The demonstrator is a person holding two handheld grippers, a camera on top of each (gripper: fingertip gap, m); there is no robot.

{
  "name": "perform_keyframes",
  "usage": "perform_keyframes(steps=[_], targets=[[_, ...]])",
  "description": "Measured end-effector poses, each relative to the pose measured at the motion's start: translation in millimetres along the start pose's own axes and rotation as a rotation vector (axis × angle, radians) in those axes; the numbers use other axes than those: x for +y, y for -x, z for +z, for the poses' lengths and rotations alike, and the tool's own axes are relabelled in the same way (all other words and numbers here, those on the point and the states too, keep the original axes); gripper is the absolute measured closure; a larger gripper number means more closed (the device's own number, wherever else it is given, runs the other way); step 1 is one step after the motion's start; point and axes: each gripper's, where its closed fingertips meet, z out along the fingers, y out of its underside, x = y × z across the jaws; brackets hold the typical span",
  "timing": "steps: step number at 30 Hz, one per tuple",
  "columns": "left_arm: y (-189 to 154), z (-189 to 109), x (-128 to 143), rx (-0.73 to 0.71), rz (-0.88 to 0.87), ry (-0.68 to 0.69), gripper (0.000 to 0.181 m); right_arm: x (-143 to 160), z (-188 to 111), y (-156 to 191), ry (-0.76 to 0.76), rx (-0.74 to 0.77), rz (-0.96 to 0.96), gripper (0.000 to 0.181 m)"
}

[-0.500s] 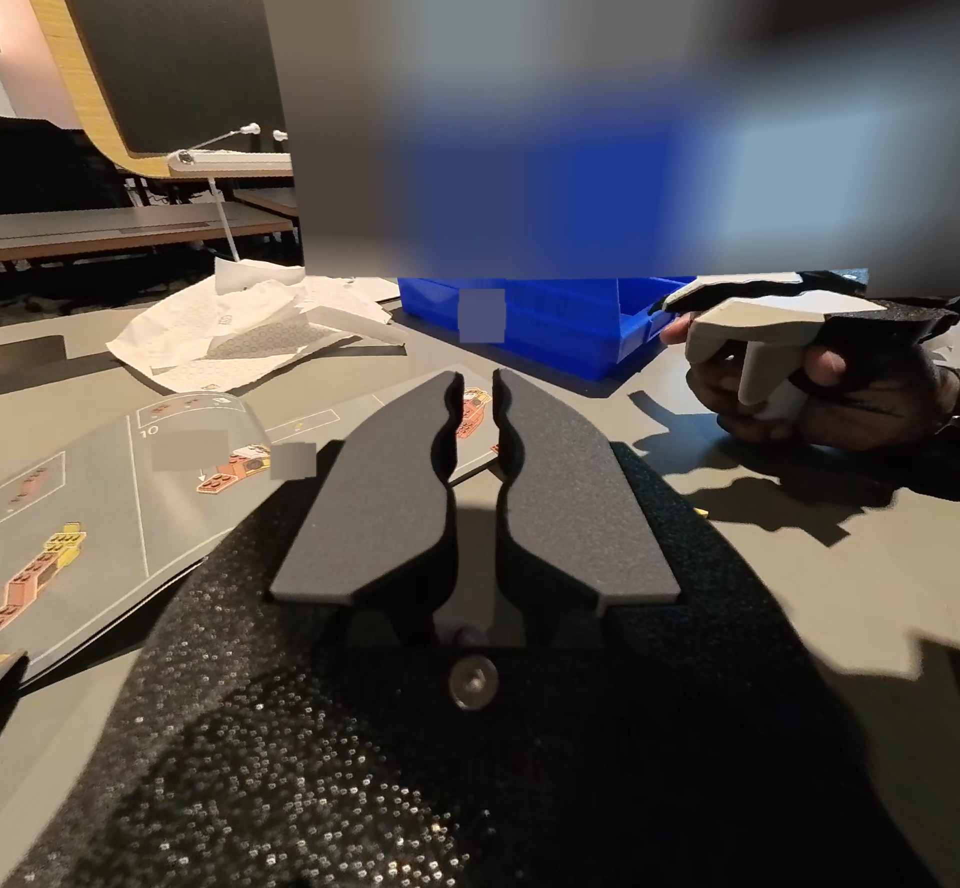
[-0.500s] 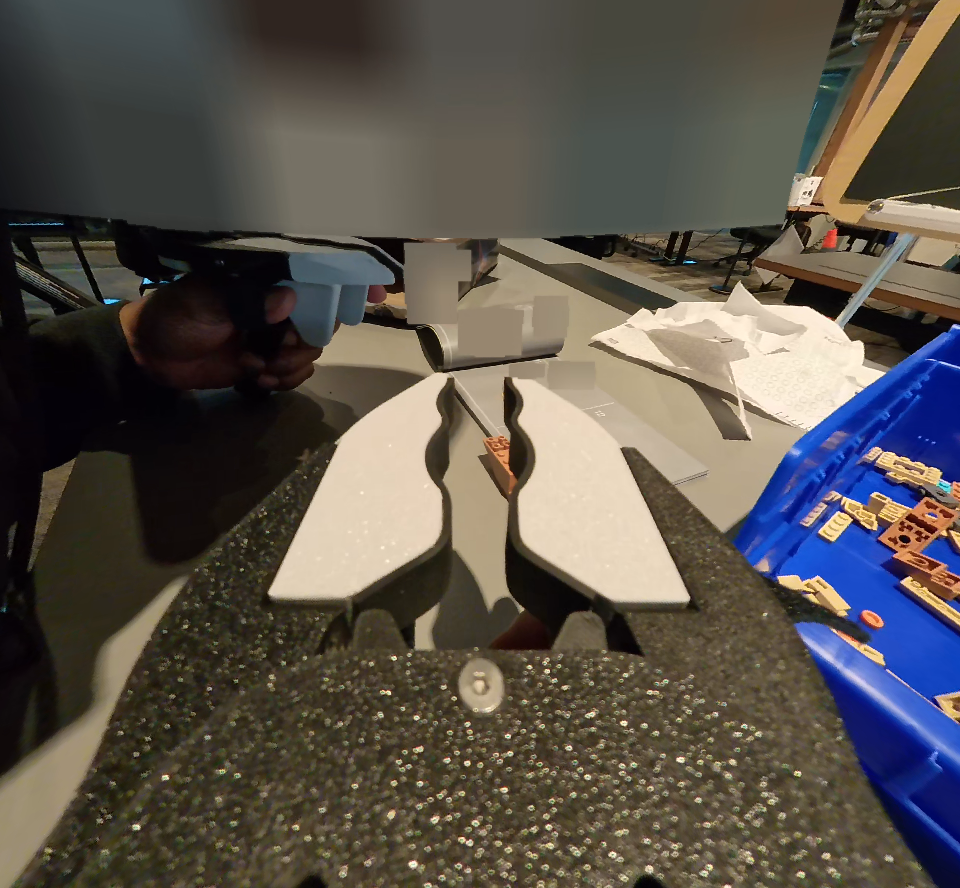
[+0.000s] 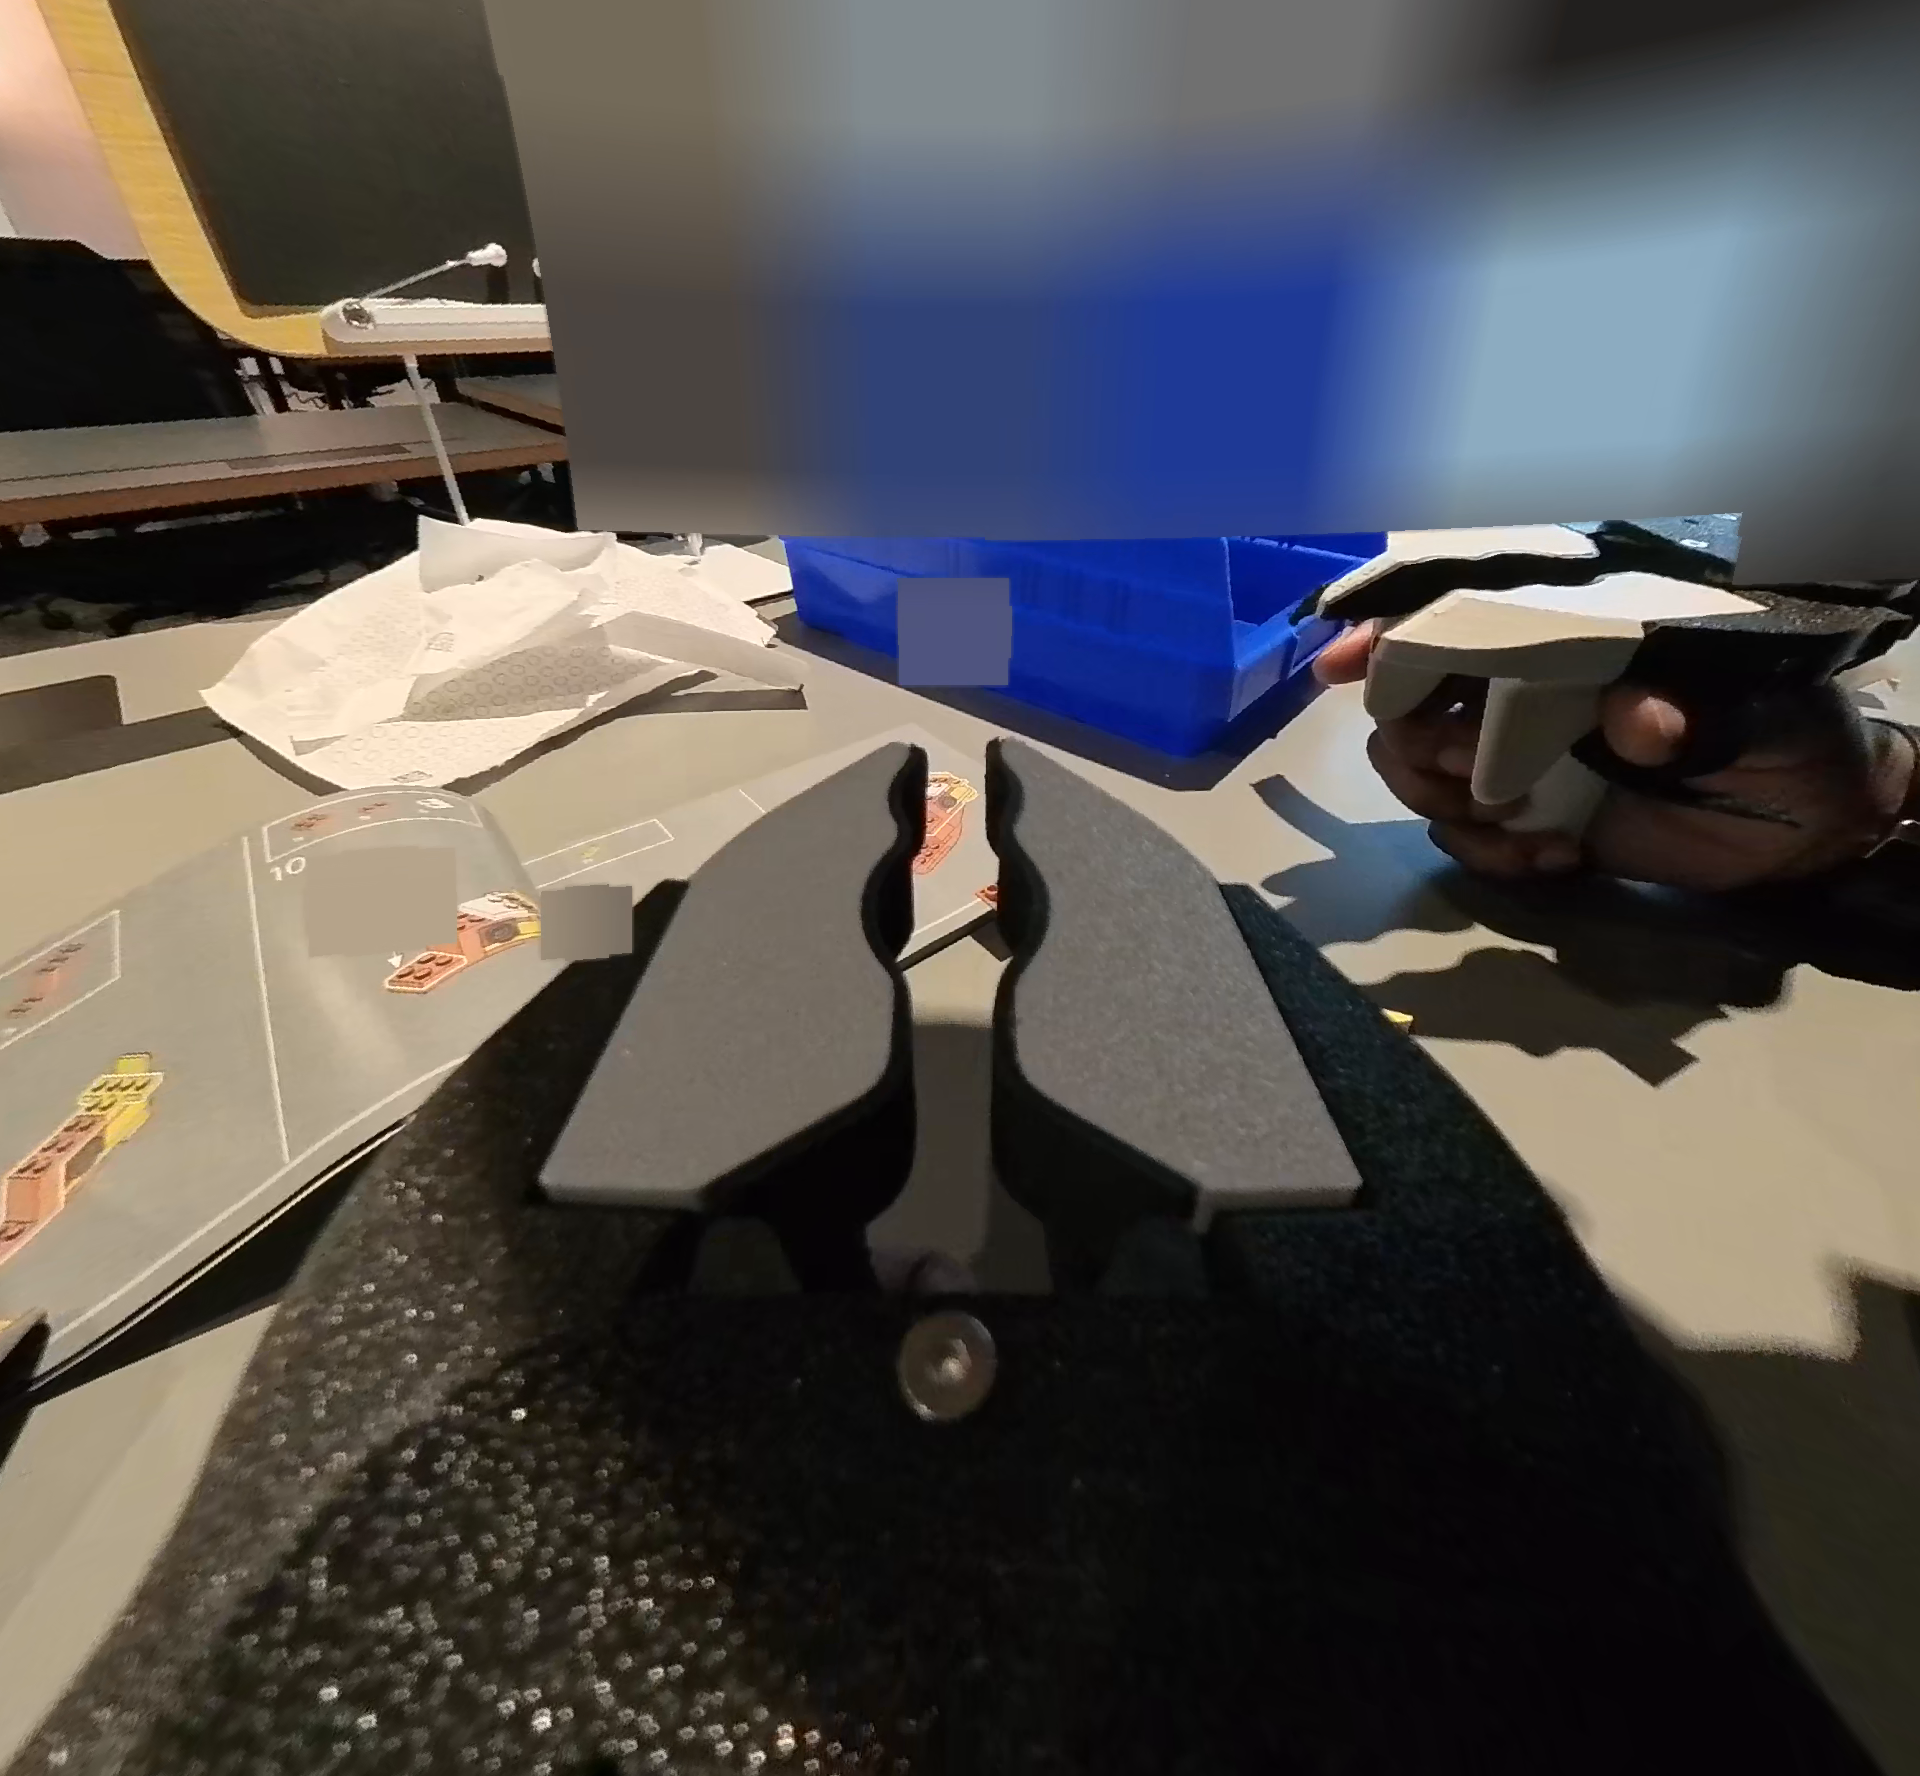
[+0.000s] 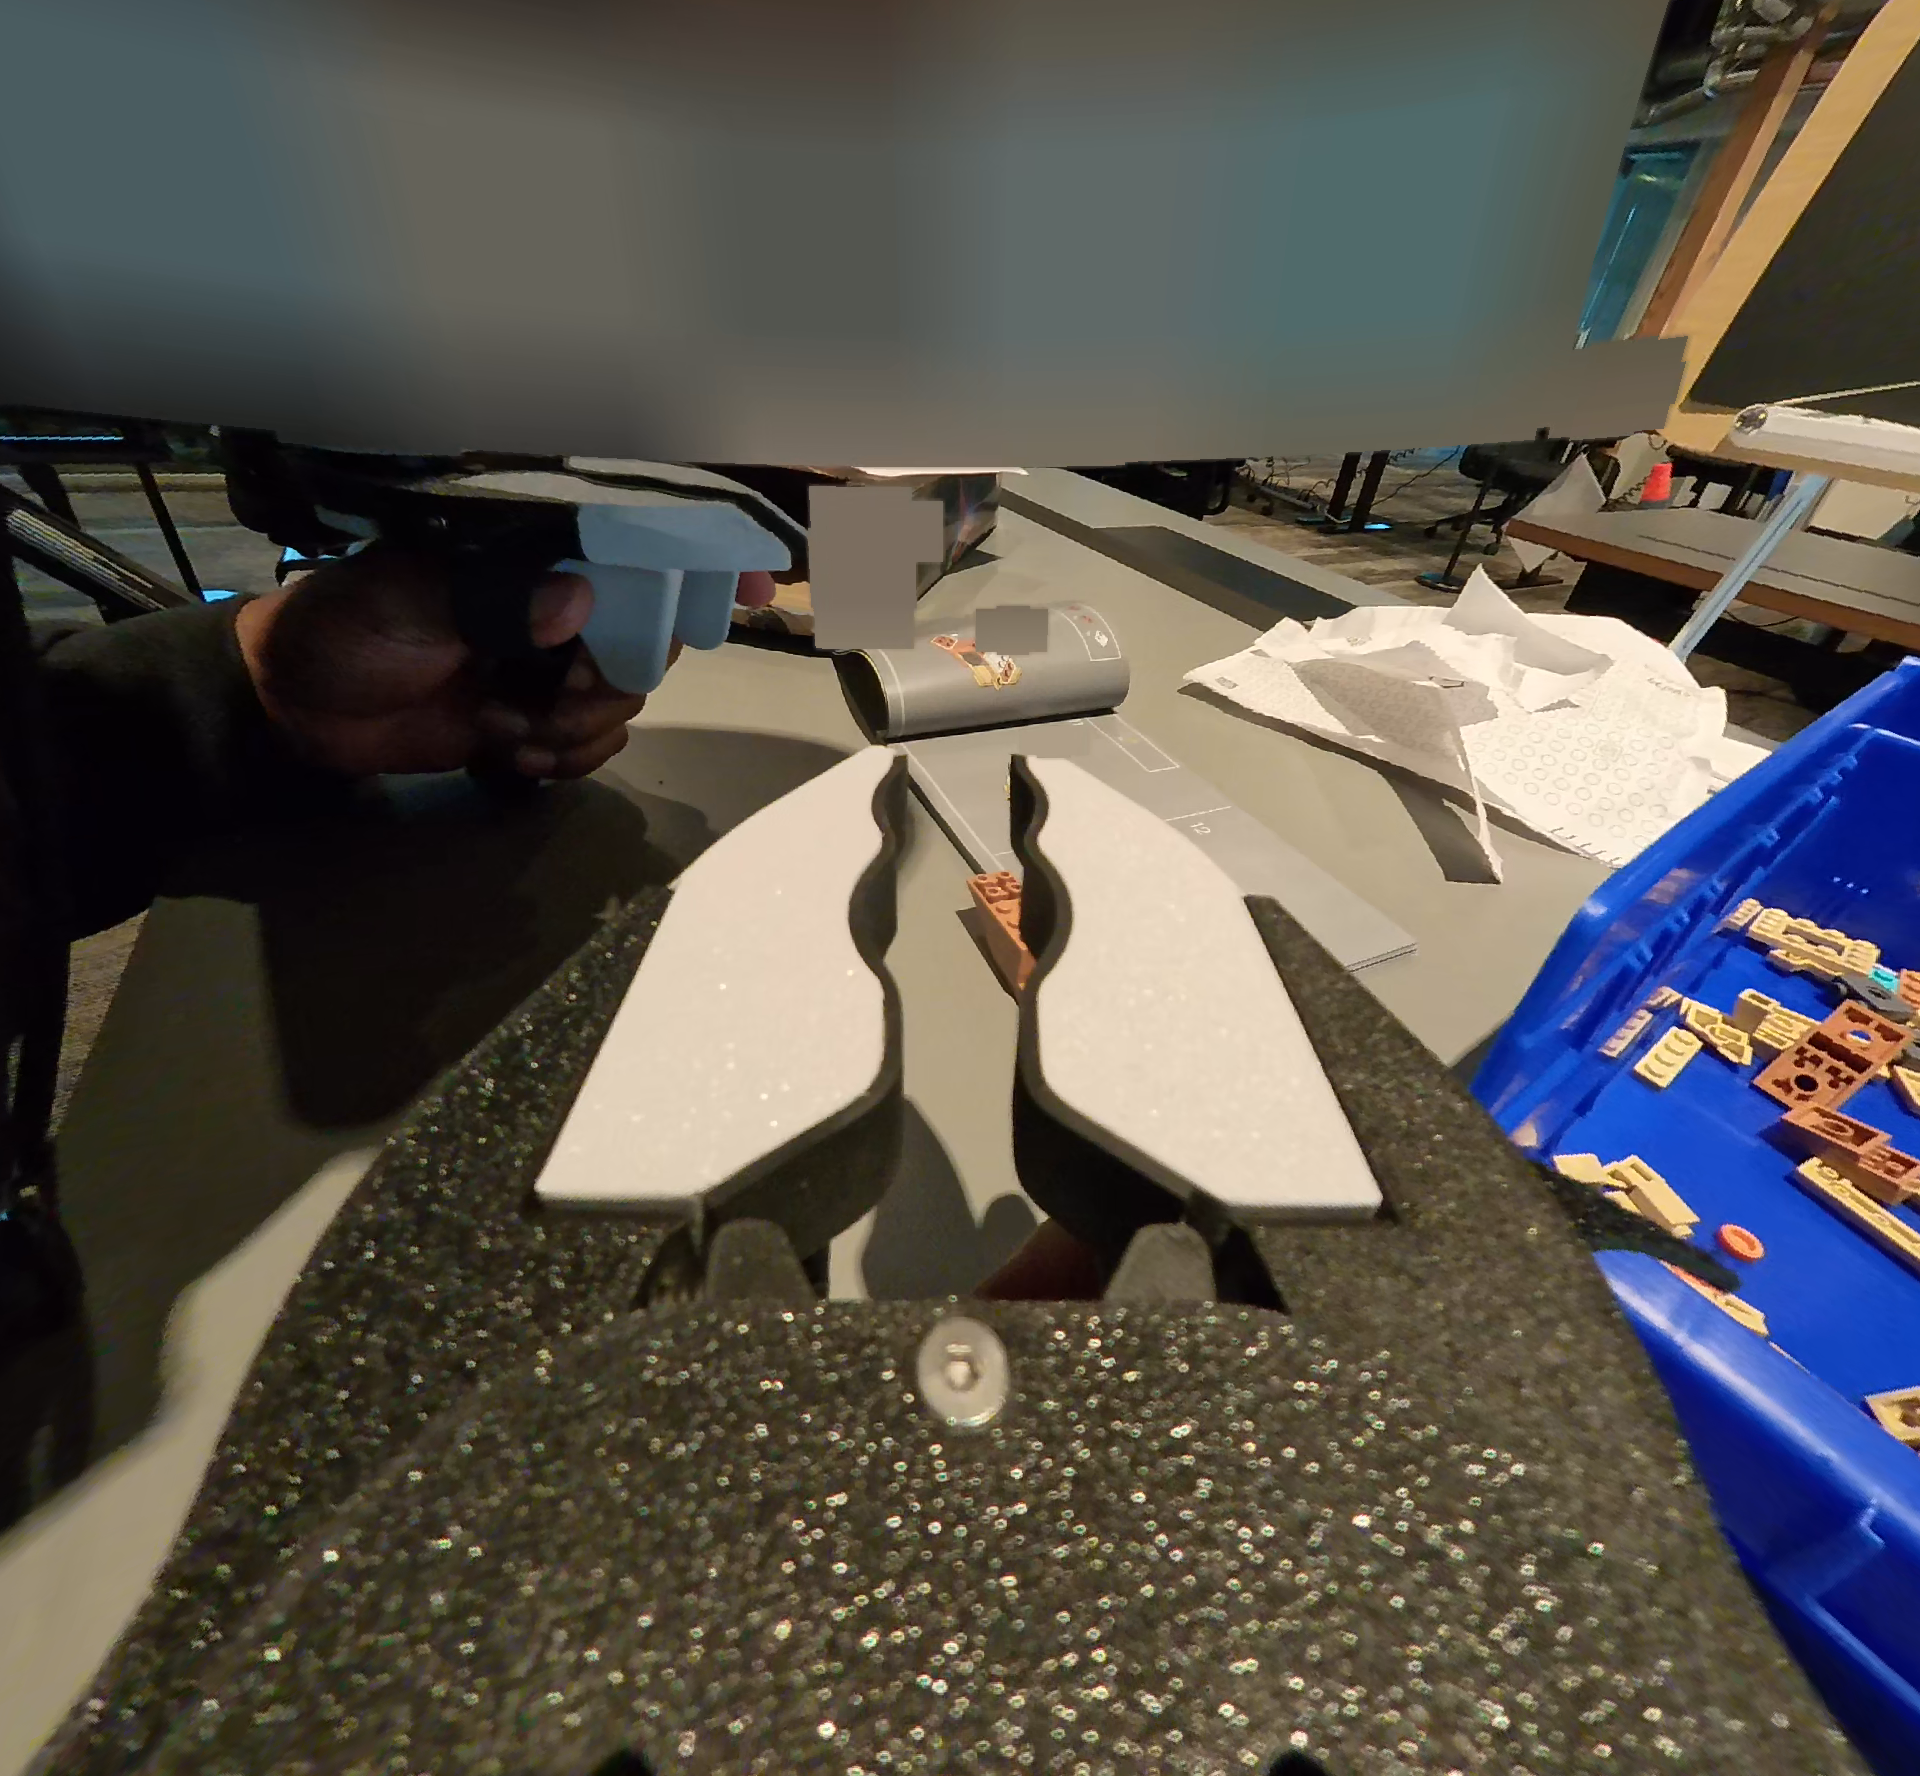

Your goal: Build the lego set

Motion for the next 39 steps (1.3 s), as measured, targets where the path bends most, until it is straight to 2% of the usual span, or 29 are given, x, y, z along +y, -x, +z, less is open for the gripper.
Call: perform_keyframes(steps=[9,13,17,21,24,29,34,39], targets=[[-2,1,1,0.013,0.003,0.008,0.169,0,0,0,-0.004,0.006,-0.015,0.16],[-7,-5,-2,0.048,-0.011,-0.011,0.167,1,1,8,0.051,0.012,-0.152,0.157],[-21,-14,20,0.117,-0.1,0.174,0.158,-3,6,28,0.098,-0.041,-0.27,0.156],[-43,-20,48,0.182,-0.069,0.367,0.149,7,18,50,0.185,-0.109,-0.385,0.153],[-54,-18,58,0.2,-0.011,0.432,0.147,12,22,57,0.21,-0.107,-0.456,0.152],[-61,-12,69,0.192,0.028,0.507,0.147,12,21,60,0.185,-0.08,-0.434,0.153],[-62,-9,83,0.175,0.078,0.598,0.147,21,23,61,0.222,-0.062,-0.473,0.153],[-62,-4,89,0.163,0.107,0.638,0.155,29,25,64,0.249,-0.072,-0.507,0.152]])
